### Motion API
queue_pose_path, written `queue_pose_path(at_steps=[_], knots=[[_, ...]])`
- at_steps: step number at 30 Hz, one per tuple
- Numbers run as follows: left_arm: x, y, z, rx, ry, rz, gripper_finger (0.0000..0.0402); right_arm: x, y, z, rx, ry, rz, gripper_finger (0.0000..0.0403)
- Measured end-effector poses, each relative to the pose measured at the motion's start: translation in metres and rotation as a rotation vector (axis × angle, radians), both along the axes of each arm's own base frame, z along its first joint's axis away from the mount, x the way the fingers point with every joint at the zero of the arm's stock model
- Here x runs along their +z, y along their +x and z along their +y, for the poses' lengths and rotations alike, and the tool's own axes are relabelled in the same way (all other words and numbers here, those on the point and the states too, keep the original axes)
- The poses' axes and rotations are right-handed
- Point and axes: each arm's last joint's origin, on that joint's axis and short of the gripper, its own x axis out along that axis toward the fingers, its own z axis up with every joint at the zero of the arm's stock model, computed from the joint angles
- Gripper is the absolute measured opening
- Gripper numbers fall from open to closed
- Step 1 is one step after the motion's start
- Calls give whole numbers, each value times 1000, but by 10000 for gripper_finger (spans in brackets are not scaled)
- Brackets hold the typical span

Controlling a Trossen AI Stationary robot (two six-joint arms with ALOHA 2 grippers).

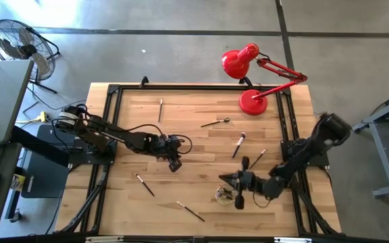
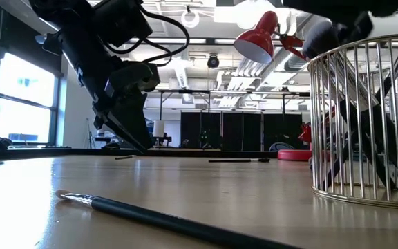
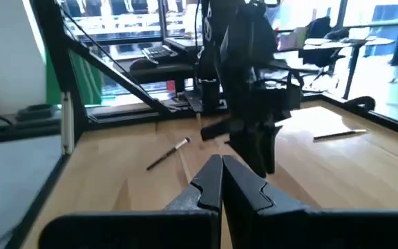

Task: Pick & Place Makeup Brushes
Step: Put the powder brush into the gold makeup holder

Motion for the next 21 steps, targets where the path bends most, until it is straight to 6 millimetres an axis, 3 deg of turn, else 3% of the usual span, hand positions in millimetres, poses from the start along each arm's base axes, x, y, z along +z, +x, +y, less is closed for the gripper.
queue_pose_path(at_steps=[7,15,21], knots=[[0,0,0,-9,8,6,108,28,-8,-47,-24,147,128,1],[0,0,1,-117,113,20,108,24,-18,-97,-127,299,360,0],[0,1,16,-187,209,44,107,10,-19,-125,-200,359,533,0]])
